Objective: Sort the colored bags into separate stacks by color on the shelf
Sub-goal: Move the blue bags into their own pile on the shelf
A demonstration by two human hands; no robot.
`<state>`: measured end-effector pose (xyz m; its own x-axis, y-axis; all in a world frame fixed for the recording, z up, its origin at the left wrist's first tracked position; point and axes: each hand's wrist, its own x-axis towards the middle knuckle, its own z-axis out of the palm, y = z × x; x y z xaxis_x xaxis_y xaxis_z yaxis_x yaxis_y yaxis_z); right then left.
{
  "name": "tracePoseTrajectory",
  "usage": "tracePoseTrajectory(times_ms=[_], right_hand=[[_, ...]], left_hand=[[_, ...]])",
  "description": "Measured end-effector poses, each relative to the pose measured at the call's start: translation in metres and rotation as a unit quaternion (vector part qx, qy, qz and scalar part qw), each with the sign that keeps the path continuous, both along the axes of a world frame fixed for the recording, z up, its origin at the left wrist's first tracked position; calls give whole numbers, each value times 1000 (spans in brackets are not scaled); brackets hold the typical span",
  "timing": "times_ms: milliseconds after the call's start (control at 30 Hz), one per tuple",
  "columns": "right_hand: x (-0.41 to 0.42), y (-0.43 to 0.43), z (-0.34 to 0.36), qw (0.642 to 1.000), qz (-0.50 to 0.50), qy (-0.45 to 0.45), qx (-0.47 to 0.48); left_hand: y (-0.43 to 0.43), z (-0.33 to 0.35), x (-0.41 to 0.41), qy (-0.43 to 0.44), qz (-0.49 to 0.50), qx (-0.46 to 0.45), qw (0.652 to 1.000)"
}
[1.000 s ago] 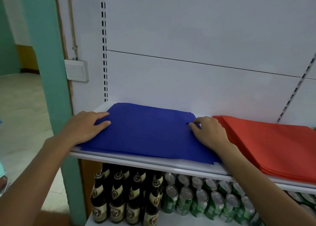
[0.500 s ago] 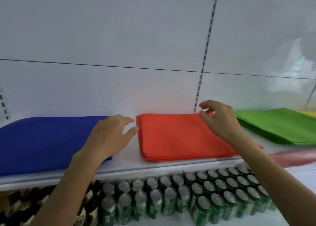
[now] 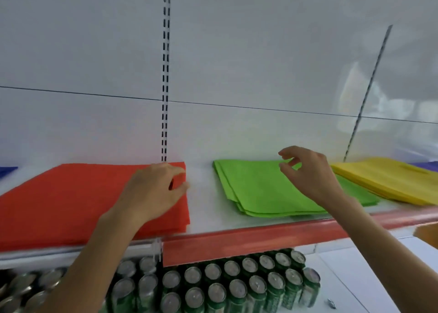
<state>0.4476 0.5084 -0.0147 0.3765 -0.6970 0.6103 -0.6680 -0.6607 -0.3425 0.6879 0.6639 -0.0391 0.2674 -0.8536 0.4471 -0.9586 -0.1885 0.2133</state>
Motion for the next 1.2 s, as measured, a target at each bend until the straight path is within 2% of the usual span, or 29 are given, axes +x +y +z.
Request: tracePoseTrajectory(times_ms=[133,400,600,767,1000,1200], right_hand=[[-50,-35,-8,1000,-18,-17,3],[-180,-113,-16,997,-64,-26,28],[-293,-180,-17,999,-52,-8,14],[-383,-232,-13,997,-62,30,34],[-450,-304,-1,999,-45,8,23],[-517,-378,-9,997,-59,30,31]], left_hand=[[-47,11,-54,-26,-34,-7,999],[-138,14,-184,-13,-111,20,994],[-213,-7,-298,21,-107,-12,994],[-270,-10,-386,35,-101,9,994],[-351,2,-459,6,-81,1,997],[-421,5,-531,-4,-111,11,994]])
